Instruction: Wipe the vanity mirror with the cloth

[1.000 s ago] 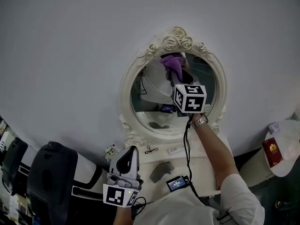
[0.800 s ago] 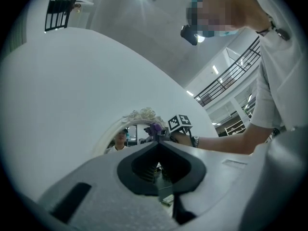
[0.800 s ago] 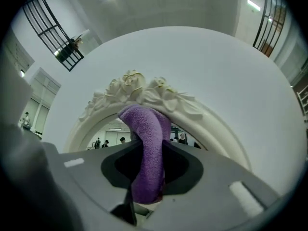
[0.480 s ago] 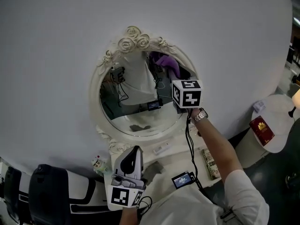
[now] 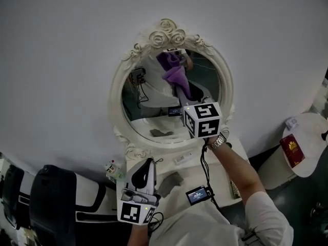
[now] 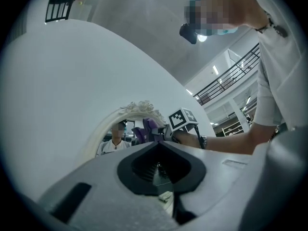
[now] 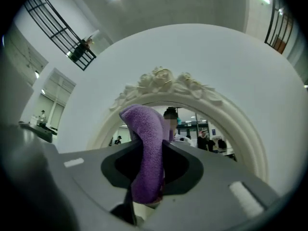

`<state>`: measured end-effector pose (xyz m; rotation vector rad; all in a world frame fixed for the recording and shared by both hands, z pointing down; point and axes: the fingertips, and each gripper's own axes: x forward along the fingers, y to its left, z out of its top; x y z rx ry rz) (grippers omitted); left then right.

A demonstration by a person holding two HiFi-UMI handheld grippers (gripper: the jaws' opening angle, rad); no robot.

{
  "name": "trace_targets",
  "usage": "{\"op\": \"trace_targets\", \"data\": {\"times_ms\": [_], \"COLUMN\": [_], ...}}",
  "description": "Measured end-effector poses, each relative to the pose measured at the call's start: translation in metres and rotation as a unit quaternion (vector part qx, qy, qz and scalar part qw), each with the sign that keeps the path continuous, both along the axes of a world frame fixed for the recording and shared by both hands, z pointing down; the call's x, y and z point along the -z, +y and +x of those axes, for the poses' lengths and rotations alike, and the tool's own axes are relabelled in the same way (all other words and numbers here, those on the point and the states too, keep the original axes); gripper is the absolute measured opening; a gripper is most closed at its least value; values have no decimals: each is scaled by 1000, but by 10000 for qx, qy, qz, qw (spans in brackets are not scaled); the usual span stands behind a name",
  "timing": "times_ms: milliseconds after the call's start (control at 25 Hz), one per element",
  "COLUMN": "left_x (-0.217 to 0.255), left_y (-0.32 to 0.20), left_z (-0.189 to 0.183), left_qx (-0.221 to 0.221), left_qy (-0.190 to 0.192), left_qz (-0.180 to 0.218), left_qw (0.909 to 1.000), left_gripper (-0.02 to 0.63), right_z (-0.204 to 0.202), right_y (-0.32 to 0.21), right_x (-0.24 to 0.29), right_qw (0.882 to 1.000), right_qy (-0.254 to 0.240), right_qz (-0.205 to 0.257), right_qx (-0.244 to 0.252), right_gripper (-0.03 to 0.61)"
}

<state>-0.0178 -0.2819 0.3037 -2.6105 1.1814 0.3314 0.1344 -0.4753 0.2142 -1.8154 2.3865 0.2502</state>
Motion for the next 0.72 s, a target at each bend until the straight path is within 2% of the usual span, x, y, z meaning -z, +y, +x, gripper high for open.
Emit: {"op": "trace_targets", "data": {"times_ms": [160,360,560,720], "left_x": [-3,-5,-11,-14], "left_y": [7,19,24,24], "left_z": [-36,-79,-113,-113], "left_qx": [503,1055,1505,1540], "left_qy": [-42,-116,-58,-75], "left_qz": [-64,-107,-226,-262], "left_qw": [9987,9943,9883,9877], "left_gripper": [7,8,8,6], "right_z": [-92,-163,-190,-182], "right_y": [7,-8,-36,-45], "right_x": [-16,-43,-71,-75], "right_qw": [9959,9911,9887,9907], "right_qy": [42,152,25,53], "right_qz": [-77,-306,-712,-687], "right_qx": [896,1284,1318,1171], "right_gripper": [107,107,107,106]}}
